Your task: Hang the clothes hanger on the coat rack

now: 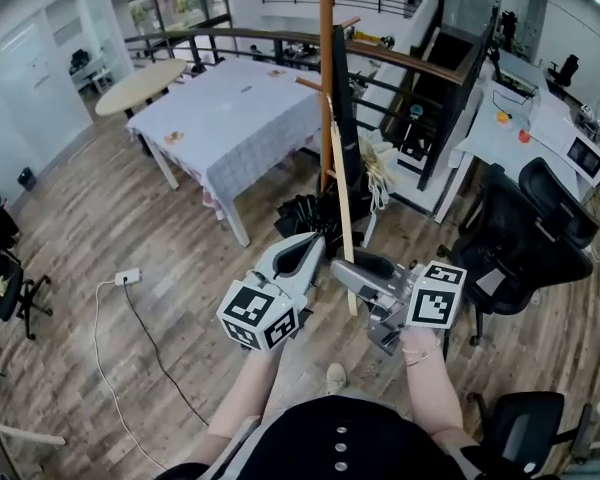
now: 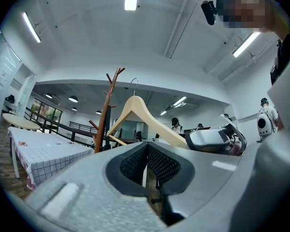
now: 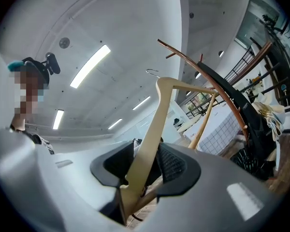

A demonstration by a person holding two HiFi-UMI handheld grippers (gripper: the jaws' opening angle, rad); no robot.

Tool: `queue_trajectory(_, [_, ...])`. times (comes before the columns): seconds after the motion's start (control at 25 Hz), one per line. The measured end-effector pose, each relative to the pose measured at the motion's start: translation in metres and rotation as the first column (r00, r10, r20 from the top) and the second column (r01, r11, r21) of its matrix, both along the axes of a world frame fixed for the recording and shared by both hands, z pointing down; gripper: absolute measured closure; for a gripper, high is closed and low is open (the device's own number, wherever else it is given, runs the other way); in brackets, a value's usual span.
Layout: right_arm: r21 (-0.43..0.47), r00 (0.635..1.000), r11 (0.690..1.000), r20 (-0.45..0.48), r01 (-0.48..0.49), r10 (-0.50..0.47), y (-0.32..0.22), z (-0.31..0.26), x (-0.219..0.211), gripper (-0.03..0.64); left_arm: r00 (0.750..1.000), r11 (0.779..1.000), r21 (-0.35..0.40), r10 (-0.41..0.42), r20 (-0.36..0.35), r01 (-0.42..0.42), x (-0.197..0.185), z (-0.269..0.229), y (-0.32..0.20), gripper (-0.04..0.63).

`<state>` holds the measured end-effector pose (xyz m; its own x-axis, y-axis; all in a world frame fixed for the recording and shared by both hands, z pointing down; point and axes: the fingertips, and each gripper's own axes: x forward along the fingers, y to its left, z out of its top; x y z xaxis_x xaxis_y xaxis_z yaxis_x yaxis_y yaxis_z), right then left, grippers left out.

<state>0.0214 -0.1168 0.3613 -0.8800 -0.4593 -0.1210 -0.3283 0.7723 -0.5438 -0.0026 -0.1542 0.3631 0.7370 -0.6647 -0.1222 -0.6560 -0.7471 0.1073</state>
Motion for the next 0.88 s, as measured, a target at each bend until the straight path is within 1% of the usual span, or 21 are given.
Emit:
queue_trajectory(0.24, [0.029,1.0,0.999,0.013,0.022,-0.023,-0.05,-0.014,0.019,0.459,1.0,0.999,0.022,-0.029,-0.006,0.029,0.013,-0.01,-0.056,0.592])
queue_trajectory(0.44, [0.046,0.999,0.998,-0.004,0.046,-0.046,-0.085,-0.014,0.032,0.459,0.999,0.999,0.031,-0.032,-0.023,0.032,0.024,-0.015,-0.09,0.592])
queue_trajectory(0.56, [0.043,0.998,0.997,-0.008,0.064,-0.064,-0.102,-0.013,0.035,0.459,0.998,0.998,0.038,-0.047,-0.029,0.048,0.026,-0.017,-0.105,0.592])
queue_trajectory(0.88, [0.05,0.996,0.995,0.004,0.091,-0.092,-0.128,-0.017,0.034,0.459,0.997,0.998,0.017,-0.068,-0.026,0.068,0.023,-0.01,-0.128,0.592])
